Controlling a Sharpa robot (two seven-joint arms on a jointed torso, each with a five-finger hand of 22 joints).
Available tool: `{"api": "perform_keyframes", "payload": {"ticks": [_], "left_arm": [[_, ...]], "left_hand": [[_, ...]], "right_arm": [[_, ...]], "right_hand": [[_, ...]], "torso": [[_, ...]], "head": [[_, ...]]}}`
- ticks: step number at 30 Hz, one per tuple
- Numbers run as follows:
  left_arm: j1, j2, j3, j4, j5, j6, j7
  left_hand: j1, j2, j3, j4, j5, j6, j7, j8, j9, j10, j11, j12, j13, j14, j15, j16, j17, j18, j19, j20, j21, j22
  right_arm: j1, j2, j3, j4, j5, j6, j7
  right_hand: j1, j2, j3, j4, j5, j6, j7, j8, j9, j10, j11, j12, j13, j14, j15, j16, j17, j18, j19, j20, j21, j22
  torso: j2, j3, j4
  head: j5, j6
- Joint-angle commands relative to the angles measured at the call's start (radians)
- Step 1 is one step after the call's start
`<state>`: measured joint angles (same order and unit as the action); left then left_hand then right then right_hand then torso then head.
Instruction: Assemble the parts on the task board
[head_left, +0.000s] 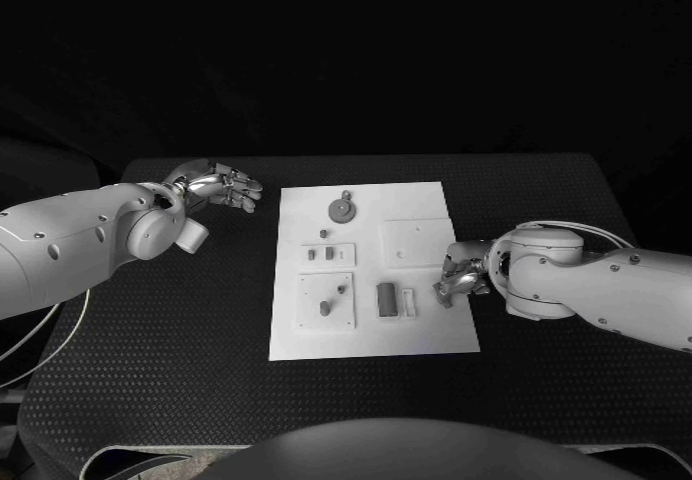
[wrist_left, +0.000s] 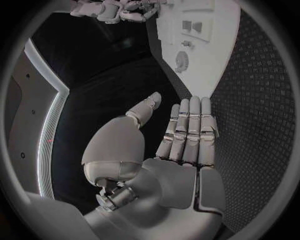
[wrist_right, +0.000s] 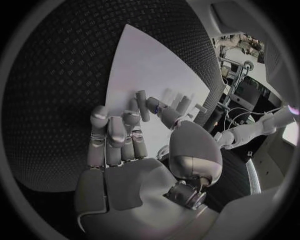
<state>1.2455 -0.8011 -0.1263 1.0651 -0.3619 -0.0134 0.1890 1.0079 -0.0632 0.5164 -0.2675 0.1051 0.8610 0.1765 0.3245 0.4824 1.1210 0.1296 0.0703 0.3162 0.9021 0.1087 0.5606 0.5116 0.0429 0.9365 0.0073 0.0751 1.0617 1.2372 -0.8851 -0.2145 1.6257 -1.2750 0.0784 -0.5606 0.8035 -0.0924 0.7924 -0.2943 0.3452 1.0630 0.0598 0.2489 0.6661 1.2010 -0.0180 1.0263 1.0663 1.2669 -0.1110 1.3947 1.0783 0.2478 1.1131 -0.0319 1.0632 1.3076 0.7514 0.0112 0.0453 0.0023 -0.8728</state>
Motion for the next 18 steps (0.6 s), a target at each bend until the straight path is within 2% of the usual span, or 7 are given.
{"api": "perform_keyframes", "payload": {"ticks": [1,9,18], "left_arm": [[0.001,0.002,0.000,0.002,0.005,0.014,0.004],[0.001,-0.001,0.000,0.005,0.004,0.011,0.003],[0.001,-0.001,0.001,0.007,0.002,0.013,0.000]], "left_hand": [[-0.004,0.002,0.001,0.004,0.005,-0.010,0.000,0.003,-0.001,0.002,0.004,0.004,-0.002,0.003,0.000,-0.006,0.002,0.007,-0.004,0.002,0.001,-0.001],[-0.004,0.002,0.001,0.004,0.005,-0.010,0.000,0.003,-0.001,0.002,0.004,0.004,-0.002,0.003,0.000,-0.006,0.002,0.007,-0.004,0.002,0.001,-0.001],[0.003,0.004,0.007,0.001,0.010,-0.010,0.000,0.004,-0.002,0.003,0.004,0.005,-0.002,0.004,0.000,-0.008,0.004,0.007,-0.004,0.002,0.002,0.000]], "right_arm": [[-0.001,0.001,-0.002,0.007,0.181,-0.058,-0.017],[-0.001,0.006,-0.003,0.010,0.377,-0.086,-0.021],[-0.001,0.028,-0.005,-0.001,0.462,-0.106,-0.025]], "right_hand": [[0.123,0.112,0.006,-0.001,0.003,-0.024,0.030,0.008,0.009,0.009,-0.003,0.004,-0.002,0.011,-0.002,0.007,0.002,0.014,0.010,-0.001,0.005,0.017],[0.123,0.112,0.007,0.000,0.005,-0.023,0.029,0.008,0.009,0.010,-0.003,0.004,-0.002,0.011,-0.003,0.006,0.001,0.014,0.010,-0.002,0.005,0.017],[0.123,0.111,0.007,0.000,0.006,-0.023,0.029,0.008,0.009,0.010,-0.003,0.004,-0.002,0.010,-0.003,0.006,-0.001,0.014,0.010,-0.002,0.005,0.017]], "torso": [[0.000,0.0001,-0.0003],[0.000,-0.0004,-0.0005],[0.001,0.0003,0.0001]], "head": [[-0.001,0.000],[-0.001,0.000],[-0.002,0.000]]}}
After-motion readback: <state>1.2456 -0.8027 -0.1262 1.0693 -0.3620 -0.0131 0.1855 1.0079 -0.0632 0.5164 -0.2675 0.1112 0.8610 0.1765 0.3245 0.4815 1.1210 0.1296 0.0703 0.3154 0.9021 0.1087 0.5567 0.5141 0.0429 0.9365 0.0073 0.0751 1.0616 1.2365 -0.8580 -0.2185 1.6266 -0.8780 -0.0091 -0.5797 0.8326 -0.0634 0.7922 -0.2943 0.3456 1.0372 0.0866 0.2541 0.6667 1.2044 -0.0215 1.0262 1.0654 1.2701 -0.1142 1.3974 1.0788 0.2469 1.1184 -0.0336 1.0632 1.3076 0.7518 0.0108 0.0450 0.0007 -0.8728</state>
